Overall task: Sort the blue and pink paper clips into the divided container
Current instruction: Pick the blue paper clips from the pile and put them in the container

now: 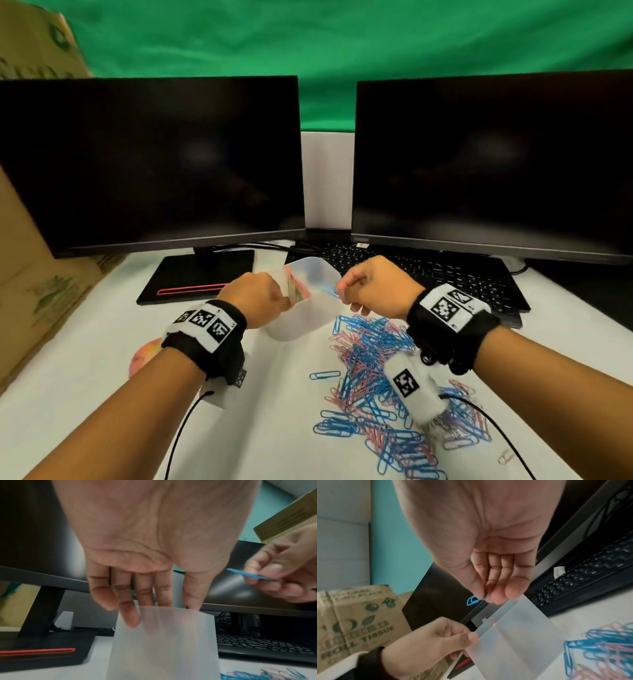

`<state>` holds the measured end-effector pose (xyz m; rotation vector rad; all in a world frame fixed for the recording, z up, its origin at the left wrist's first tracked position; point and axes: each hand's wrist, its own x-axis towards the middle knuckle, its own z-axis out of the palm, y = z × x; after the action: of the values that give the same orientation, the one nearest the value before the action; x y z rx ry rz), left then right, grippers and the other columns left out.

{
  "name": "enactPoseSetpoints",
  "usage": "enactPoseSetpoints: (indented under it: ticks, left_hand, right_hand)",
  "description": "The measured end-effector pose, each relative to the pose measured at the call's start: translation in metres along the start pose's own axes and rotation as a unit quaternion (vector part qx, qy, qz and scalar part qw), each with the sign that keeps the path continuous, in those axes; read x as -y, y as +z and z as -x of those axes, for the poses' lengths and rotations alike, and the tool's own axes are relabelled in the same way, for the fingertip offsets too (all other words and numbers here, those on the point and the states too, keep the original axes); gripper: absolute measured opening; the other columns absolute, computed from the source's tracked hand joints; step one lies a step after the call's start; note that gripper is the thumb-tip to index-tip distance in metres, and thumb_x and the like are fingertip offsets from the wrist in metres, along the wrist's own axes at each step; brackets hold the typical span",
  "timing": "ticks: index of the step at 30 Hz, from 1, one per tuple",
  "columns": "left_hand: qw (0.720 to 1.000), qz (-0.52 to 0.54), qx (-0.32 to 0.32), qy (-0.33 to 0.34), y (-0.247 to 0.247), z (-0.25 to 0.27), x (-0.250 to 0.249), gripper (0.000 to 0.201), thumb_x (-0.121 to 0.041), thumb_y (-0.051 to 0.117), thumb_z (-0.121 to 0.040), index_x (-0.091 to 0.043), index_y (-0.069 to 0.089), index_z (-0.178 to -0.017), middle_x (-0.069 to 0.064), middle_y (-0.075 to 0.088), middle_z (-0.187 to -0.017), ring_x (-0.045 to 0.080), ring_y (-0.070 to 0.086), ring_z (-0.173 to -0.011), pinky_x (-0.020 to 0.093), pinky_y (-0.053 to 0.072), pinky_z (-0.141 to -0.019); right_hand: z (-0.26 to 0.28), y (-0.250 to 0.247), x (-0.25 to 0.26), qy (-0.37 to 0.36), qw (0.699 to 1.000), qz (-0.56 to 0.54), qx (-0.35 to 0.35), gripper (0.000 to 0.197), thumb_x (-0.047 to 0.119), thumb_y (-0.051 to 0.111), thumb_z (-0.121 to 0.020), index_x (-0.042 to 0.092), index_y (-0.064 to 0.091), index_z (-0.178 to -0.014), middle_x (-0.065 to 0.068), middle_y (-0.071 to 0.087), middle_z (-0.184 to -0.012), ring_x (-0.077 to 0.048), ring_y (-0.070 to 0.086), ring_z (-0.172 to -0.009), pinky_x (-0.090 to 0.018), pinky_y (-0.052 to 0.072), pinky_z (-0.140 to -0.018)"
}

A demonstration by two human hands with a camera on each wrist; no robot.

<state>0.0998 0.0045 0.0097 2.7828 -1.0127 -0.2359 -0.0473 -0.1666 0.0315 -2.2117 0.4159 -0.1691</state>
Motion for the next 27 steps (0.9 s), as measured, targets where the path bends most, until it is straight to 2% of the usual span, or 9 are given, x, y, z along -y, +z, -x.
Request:
enactPoseSetpoints:
  ticks: [2,4,7,9,12,16,20,25,27]
  left_hand:
    - [0.999,-0.006,-0.03,0.024,0.003,0.007,0.006,0.034,-0.052,0.06,-0.085,-0.023,0.072,-0.073,0.0,0.069,-0.081,0.023,0.065,-0.081,0.031,0.054,-0.071]
    - [0.998,-0.01,-0.041,0.039,0.001,0.016,0.009,0.029,-0.054,0.064,-0.08,-0.029,0.068,-0.065,-0.005,0.07,-0.078,0.02,0.065,-0.079,0.031,0.056,-0.072]
    - [0.998,-0.007,-0.036,0.053,-0.001,0.035,0.015,0.021,-0.046,0.07,-0.08,-0.026,0.074,-0.074,-0.007,0.071,-0.079,0.016,0.066,-0.08,0.031,0.056,-0.074]
    - [0.996,0.0,-0.05,0.068,-0.001,0.047,0.019,0.015,-0.04,0.071,-0.081,-0.027,0.078,-0.079,-0.008,0.073,-0.081,0.014,0.066,-0.081,0.03,0.055,-0.076]
    - [0.996,0.028,-0.061,0.064,0.002,0.066,0.029,0.01,-0.037,0.072,-0.081,-0.029,0.078,-0.081,-0.012,0.073,-0.084,0.011,0.066,-0.083,0.031,0.055,-0.078]
    - [0.995,0.037,-0.068,0.061,0.002,0.077,0.036,0.008,-0.034,0.073,-0.081,-0.029,0.079,-0.081,-0.013,0.073,-0.084,0.011,0.064,-0.085,0.034,0.055,-0.08]
    - [0.995,0.029,-0.072,0.056,0.001,0.081,0.04,0.008,-0.036,0.072,-0.082,-0.031,0.078,-0.085,-0.011,0.071,-0.089,0.014,0.063,-0.09,0.033,0.054,-0.08]
    - [0.988,-0.002,-0.137,0.074,0.0,0.089,0.024,0.025,-0.041,0.072,-0.082,-0.031,0.07,-0.105,-0.007,0.059,-0.108,0.015,0.057,-0.099,0.03,0.048,-0.08]
    - [0.979,0.019,-0.163,0.12,0.003,0.094,0.009,0.021,-0.04,0.071,-0.082,-0.033,0.069,-0.102,-0.009,0.057,-0.105,0.014,0.056,-0.095,0.031,0.049,-0.08]
  right_hand:
    - [-0.009,0.007,0.009,-0.008,0.999,0.045,0.0,0.023,0.006,0.06,-0.08,0.021,0.07,-0.066,-0.01,0.072,-0.075,-0.016,0.065,-0.062,-0.025,0.051,-0.058]
    - [-0.016,0.016,0.021,-0.018,0.997,0.082,-0.002,0.025,0.008,0.06,-0.081,0.026,0.069,-0.066,0.001,0.069,-0.072,-0.014,0.063,-0.067,-0.022,0.049,-0.066]
    - [-0.021,0.036,0.042,-0.045,0.991,0.123,0.003,0.02,0.009,0.06,-0.083,0.02,0.077,-0.081,0.009,0.063,-0.072,-0.013,0.061,-0.078,-0.021,0.049,-0.075]
    - [-0.025,0.05,0.053,-0.064,0.988,0.138,0.022,0.019,0.01,0.059,-0.084,0.016,0.077,-0.087,0.003,0.068,-0.078,-0.016,0.064,-0.085,-0.024,0.054,-0.081]
    - [-0.032,0.076,0.063,-0.076,0.98,0.174,0.058,0.018,0.01,0.061,-0.083,0.019,0.076,-0.085,-0.003,0.071,-0.094,-0.019,0.067,-0.089,-0.034,0.058,-0.084]
    - [-0.032,0.095,0.068,-0.082,0.975,0.193,0.069,0.015,0.013,0.065,-0.082,0.024,0.073,-0.08,-0.001,0.071,-0.094,-0.02,0.069,-0.084,-0.036,0.06,-0.08]
    - [-0.014,0.082,0.061,-0.1,0.978,0.176,0.051,0.017,0.012,0.062,-0.084,0.021,0.076,-0.088,0.002,0.073,-0.09,-0.015,0.067,-0.089,-0.029,0.056,-0.085]
    - [0.016,0.03,0.025,-0.083,0.977,0.196,-0.006,0.014,0.015,0.065,-0.084,0.019,0.077,-0.092,0.009,0.066,-0.076,-0.001,0.057,-0.066,0.001,0.037,-0.059]
    - [0.032,0.011,0.003,-0.057,0.974,0.218,-0.015,0.015,0.015,0.064,-0.083,0.022,0.076,-0.09,0.007,0.07,-0.079,-0.002,0.06,-0.069,-0.002,0.039,-0.061]
